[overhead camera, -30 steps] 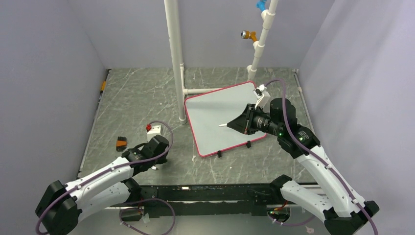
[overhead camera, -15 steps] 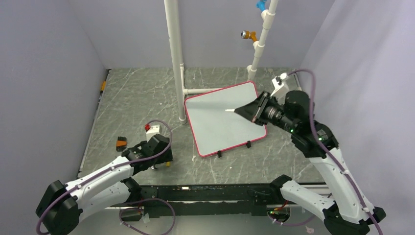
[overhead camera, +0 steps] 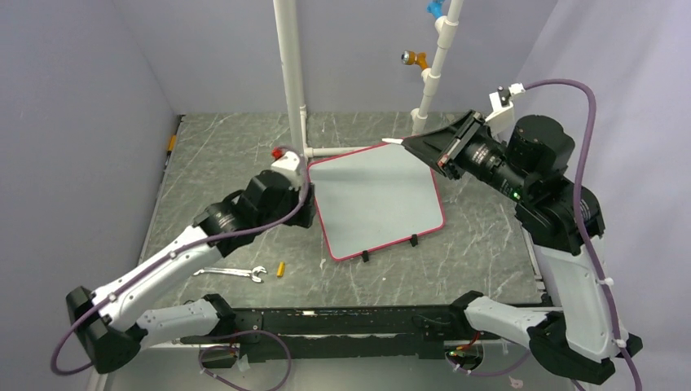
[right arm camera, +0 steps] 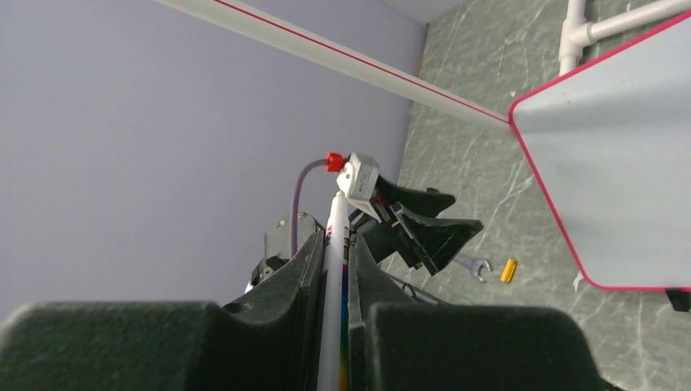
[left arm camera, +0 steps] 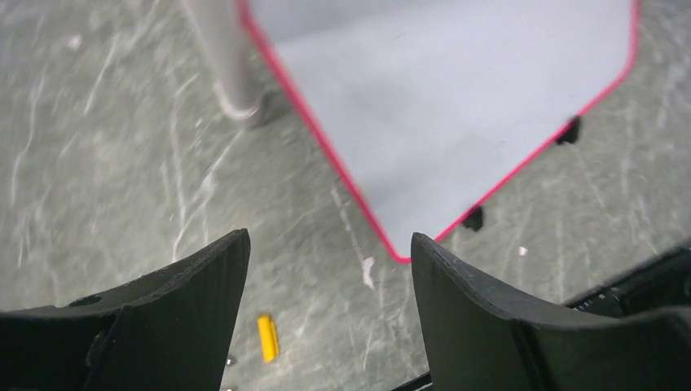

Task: Write a sentence on the whiteboard
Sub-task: Adjust the whiteboard at the center of the board.

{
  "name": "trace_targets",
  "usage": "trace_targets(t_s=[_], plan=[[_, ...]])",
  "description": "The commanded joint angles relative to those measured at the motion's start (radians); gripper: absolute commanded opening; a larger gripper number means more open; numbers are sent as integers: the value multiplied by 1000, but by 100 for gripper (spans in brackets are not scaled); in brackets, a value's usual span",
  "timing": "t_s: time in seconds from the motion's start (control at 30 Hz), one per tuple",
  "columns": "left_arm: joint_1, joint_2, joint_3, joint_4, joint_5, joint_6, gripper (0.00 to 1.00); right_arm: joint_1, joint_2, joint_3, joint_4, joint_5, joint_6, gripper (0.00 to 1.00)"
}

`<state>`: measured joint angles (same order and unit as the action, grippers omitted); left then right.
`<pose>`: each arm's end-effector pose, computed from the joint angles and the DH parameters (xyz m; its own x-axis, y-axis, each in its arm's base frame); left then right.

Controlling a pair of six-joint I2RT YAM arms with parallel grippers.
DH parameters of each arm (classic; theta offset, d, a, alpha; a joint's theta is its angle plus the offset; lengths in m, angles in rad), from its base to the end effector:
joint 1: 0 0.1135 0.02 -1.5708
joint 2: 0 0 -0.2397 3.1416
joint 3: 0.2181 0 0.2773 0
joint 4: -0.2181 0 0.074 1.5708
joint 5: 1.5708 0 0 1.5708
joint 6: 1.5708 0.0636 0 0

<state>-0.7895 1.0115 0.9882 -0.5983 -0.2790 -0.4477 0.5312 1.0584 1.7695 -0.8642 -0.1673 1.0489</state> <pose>0.2059 -0.1827 0.2917 -0.5969 0.0109 -0.8023 0.2957 0.9325 -0.2073 0.1701 0.1122 0.5237 -0.6215 0.6262 -0.4707 -0.2058 0.4492 0.8694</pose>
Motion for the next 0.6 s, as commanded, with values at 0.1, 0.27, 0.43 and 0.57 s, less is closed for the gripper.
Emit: trace_targets(t_s=[0.1, 0.27, 0.43, 0.57], plan=[[-31, 197, 218, 57, 222, 232, 76, -3, 60, 65, 14, -61, 56, 0], [-33, 318, 353, 63, 267, 286, 78, -4, 57, 42, 78, -79, 81, 0], [-22, 473, 540, 41, 298, 347, 80, -4, 55, 21, 110, -108, 91, 0], [25, 590, 686, 12, 377, 366, 80, -7, 54, 6, 146, -136, 75, 0]])
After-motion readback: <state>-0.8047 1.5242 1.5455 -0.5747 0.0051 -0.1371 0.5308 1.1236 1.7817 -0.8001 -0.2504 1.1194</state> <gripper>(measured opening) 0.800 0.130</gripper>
